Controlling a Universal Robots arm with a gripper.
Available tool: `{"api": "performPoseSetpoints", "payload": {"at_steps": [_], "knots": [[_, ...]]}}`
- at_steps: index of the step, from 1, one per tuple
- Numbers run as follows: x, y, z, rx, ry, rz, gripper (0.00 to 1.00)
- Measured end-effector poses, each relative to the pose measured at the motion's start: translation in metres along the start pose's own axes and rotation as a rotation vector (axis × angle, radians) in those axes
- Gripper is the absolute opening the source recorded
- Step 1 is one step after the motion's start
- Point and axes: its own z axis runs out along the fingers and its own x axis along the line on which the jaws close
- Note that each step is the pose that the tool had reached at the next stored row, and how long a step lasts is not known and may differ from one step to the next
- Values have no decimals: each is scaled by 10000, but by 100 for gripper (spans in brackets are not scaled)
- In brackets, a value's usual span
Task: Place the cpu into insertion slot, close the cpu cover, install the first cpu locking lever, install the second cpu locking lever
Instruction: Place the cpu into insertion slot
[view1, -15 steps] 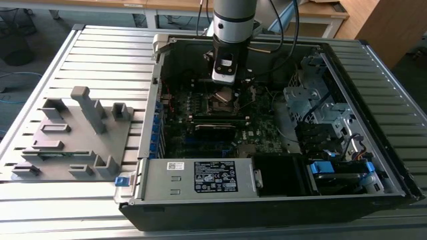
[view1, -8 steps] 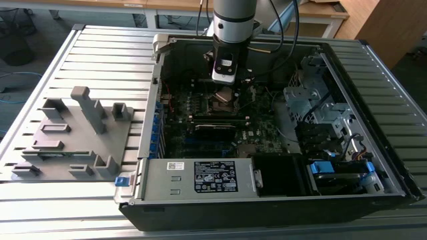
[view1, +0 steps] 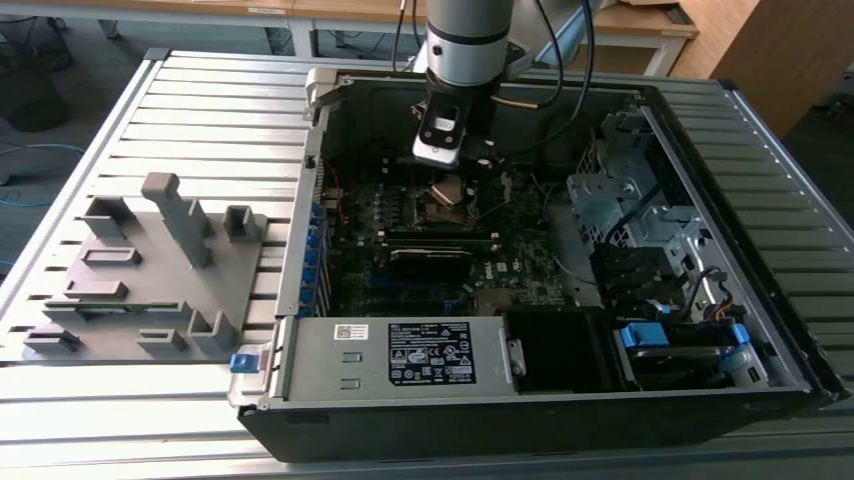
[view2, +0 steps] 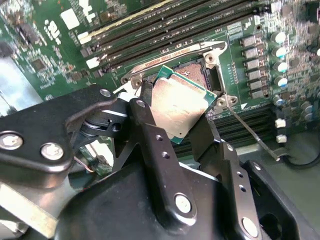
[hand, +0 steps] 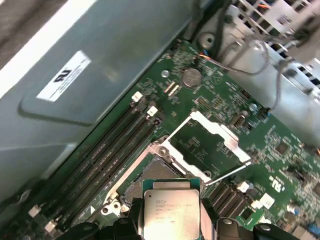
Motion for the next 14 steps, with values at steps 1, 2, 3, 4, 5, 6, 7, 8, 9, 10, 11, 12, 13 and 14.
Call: {"api": "performPoseSetpoints", "payload": {"at_steps": [1, 2, 3, 4, 5, 6, 7, 8, 9, 10, 11, 12, 13, 14], "knots": [[0, 0, 1, 6, -10, 178, 54], [0, 0, 2, 12, -21, 358, 54], [0, 0, 3, 18, -31, 538, 54], [0, 0, 3, 24, -40, 712, 54], [0, -1, 3, 30, -49, 862, 54], [0, -1, 3, 30, -50, 882, 54], [0, -1, 3, 30, -51, 882, 54], [0, -1, 4, 30, -51, 883, 54], [0, -1, 4, 29, -50, 884, 54], [0, 0, 4, 29, -50, 884, 54], [0, 0, 4, 29, -50, 886, 54], [0, 0, 4, 30, -52, 909, 54], [0, 0, 4, 32, -55, 965, 54], [1, -1, 4, 35, -60, 1050, 54]]}}
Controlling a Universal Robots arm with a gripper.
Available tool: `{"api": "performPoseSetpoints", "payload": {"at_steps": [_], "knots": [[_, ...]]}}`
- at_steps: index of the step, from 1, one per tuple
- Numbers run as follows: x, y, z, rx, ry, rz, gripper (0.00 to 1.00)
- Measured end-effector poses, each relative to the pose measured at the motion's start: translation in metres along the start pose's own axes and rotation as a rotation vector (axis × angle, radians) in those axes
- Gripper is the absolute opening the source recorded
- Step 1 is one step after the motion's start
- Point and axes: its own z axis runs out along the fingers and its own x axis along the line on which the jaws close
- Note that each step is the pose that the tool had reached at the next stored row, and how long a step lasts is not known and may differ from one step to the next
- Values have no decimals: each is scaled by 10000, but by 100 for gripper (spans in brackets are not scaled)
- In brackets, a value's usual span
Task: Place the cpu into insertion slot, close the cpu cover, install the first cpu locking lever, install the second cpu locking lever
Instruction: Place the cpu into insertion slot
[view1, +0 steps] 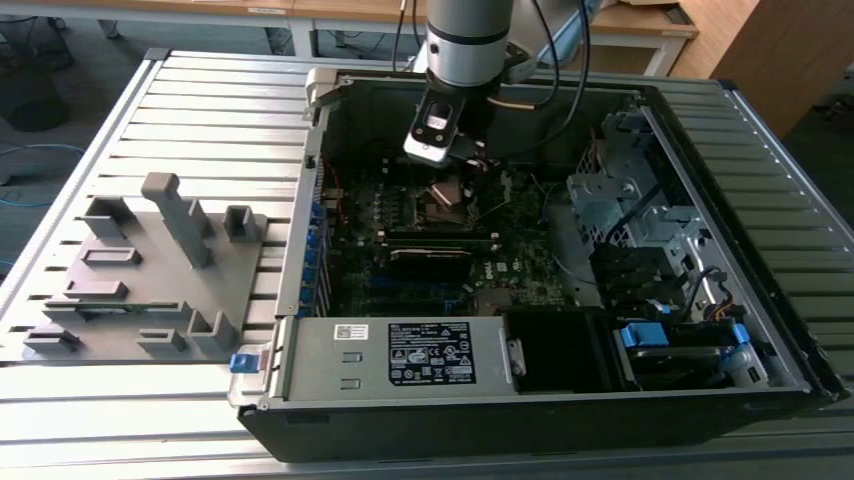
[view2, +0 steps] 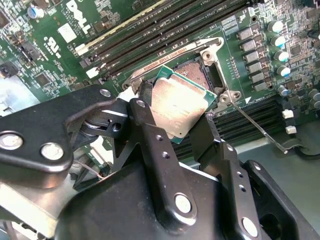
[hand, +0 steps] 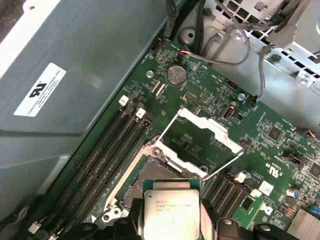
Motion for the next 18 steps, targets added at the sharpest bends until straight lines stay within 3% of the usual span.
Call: {"api": "performPoseSetpoints", "payload": {"at_steps": [18], "knots": [[1, -2, 24, 107, -179, 3126, 54]]}}
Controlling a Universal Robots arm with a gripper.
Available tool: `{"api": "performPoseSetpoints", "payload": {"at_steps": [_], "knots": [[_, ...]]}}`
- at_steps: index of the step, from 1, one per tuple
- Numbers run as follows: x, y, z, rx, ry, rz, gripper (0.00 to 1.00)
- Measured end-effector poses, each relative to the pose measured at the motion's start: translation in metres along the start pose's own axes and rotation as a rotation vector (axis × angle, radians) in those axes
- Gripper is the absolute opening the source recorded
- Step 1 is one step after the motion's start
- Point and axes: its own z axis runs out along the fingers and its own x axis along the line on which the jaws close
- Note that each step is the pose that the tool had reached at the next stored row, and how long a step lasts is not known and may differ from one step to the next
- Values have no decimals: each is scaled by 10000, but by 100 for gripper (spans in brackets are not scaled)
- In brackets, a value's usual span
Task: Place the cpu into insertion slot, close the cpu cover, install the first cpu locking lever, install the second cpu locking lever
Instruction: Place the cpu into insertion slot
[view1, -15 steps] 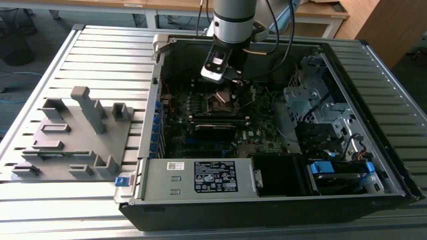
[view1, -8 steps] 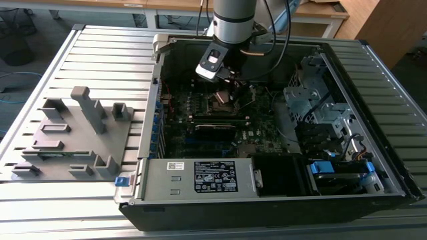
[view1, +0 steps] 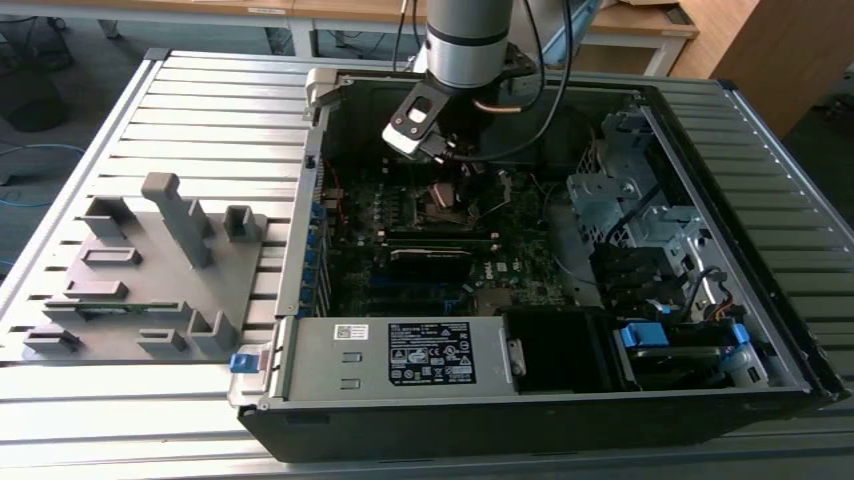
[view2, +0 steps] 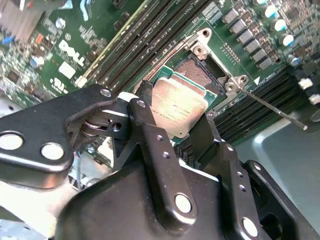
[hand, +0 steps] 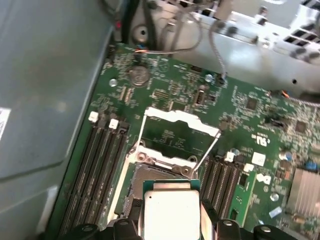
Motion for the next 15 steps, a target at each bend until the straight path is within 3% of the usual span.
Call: {"api": "performPoseSetpoints", "payload": {"at_steps": [15], "knots": [[1, -2, 32, 93, -154, 2691, 54]]}}
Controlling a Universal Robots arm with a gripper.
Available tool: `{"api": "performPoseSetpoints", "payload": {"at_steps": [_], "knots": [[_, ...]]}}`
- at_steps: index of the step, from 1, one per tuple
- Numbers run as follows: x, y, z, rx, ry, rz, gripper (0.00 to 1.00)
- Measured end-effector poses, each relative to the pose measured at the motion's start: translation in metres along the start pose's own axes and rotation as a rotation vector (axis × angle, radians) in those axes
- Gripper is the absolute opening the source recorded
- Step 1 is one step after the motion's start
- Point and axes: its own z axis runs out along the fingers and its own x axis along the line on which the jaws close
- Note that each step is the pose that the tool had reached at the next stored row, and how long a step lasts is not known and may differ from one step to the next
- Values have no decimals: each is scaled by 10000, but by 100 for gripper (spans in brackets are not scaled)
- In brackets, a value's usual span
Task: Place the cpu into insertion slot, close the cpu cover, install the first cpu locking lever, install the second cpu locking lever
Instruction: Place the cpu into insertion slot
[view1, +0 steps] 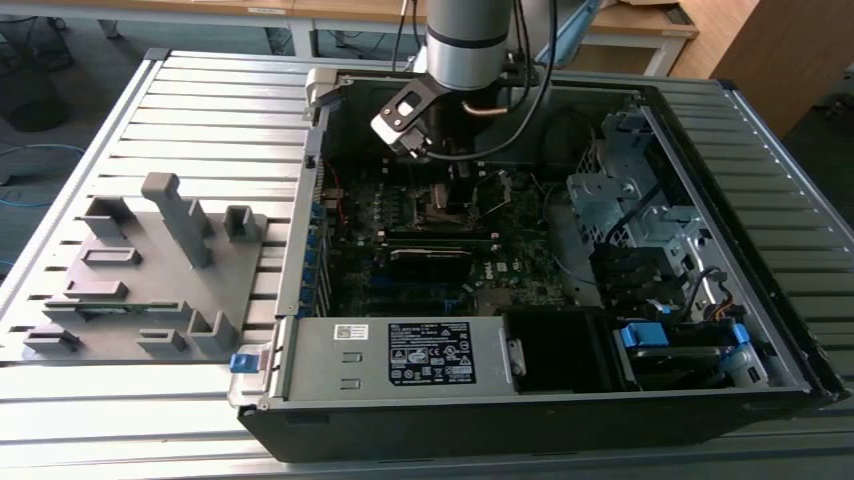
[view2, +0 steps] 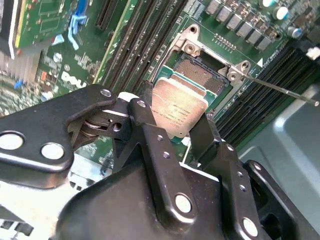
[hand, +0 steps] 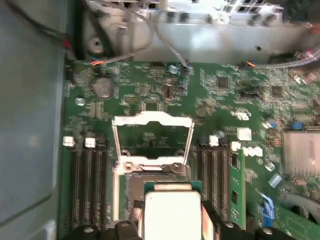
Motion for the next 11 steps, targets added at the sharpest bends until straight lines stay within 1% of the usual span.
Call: {"api": "performPoseSetpoints", "payload": {"at_steps": [1, 2, 3, 4, 5, 6, 8, 11], "knots": [[2, 0, 2, 3, -5, 102, 54], [4, 0, 5, 4, 3, 107, 54], [4, -1, 6, 6, 33, 112, 54], [7, -1, 14, 7, 166, 119, 54], [7, -1, 16, 9, 229, 122, 54], [7, -2, 18, 10, 271, 124, 54], [9, -1, 23, 9, 277, 126, 54], [10, -3, 51, 11, 276, 124, 54]]}}
